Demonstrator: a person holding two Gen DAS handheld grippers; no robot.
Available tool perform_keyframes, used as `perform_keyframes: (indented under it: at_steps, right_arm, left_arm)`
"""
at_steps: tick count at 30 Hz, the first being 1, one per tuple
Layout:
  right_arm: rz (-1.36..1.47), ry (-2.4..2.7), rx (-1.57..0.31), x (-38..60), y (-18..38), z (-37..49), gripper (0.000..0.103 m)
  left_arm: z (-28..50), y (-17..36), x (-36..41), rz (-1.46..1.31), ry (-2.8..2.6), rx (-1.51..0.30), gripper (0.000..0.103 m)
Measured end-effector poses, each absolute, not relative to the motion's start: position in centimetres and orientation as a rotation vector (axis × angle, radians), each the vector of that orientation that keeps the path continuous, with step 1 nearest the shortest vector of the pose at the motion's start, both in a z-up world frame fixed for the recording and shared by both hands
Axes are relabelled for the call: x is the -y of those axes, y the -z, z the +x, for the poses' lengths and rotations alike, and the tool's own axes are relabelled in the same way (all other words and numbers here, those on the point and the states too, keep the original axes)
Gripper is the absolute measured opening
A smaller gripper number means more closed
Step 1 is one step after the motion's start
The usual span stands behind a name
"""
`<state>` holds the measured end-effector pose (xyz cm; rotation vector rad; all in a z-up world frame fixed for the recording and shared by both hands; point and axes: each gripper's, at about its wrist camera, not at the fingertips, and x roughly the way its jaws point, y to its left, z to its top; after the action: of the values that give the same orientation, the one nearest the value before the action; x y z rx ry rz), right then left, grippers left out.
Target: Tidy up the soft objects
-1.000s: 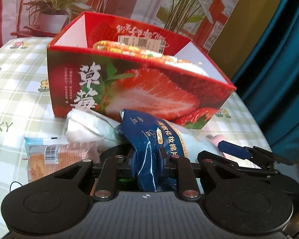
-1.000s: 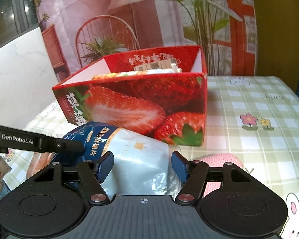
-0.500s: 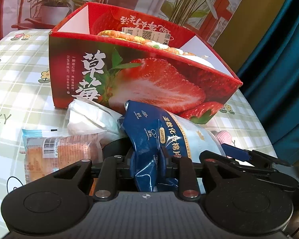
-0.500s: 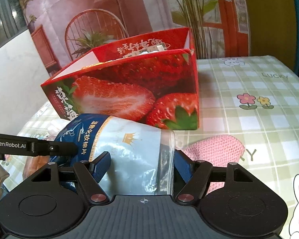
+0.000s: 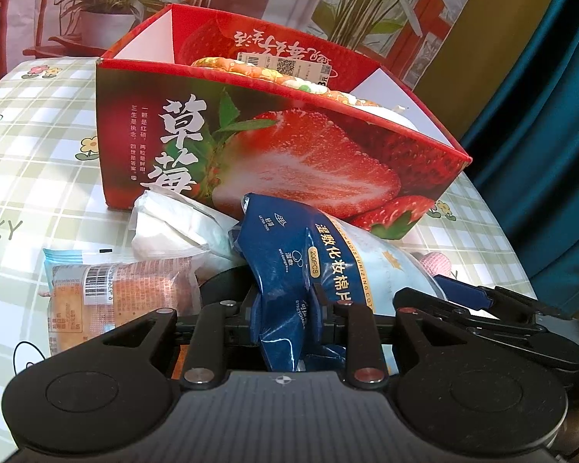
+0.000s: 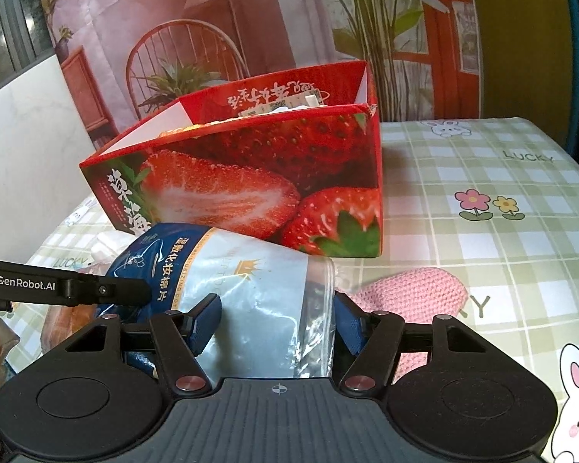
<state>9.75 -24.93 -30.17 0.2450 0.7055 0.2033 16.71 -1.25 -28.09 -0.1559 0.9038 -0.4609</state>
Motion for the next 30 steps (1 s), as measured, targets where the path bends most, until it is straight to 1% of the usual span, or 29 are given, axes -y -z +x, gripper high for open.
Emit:
perform_keyframes:
  at_steps: [2, 6, 10, 12, 15, 22, 24, 30]
  right_arm:
    - [0.246, -0.205, -0.705, 24.9, 30.1, 9.7, 0.061]
    - [0.229, -0.198, -0.693, 24.9, 29.9, 9.6, 0.056]
    - [0.182, -0.198, -0.677, 24.4, 29.5, 9.4, 0.058]
    - [0.172, -0.2, -0.678, 24.2, 29.5, 9.4, 0.061]
    - [0.178, -0.2, -0.682, 24.3, 29.6, 9.4, 0.061]
    - [0.189, -0.212, -0.664, 24.5, 29.3, 9.2, 0.055]
    - [0.183, -0.209, -0.659, 24.5, 29.1, 9.1, 0.052]
    - [0.144, -0.233, -0.631, 23.8, 28.5, 8.7, 0.051]
  left_arm:
    - [16.7, 28.1, 1.2, -0.156, 0.46, -0.904, 0.028]
    - [16.6, 28.1, 1.3, -0.15, 0.457, -0.902, 0.028]
    - [16.6, 28.2, 1.3, -0.154, 0.456, -0.903, 0.028]
    - [16.7, 28.2, 1.2, -0.158, 0.456, -0.904, 0.028]
    - [16.7, 28.2, 1.2, -0.162, 0.449, -0.905, 0.029]
    - [16.7, 28.3, 1.2, -0.173, 0.431, -0.907, 0.03]
    - [16.6, 28.2, 1.2, -0.17, 0.427, -0.907, 0.03]
    - [16.7, 28.3, 1.2, -0.169, 0.41, -0.912, 0.031]
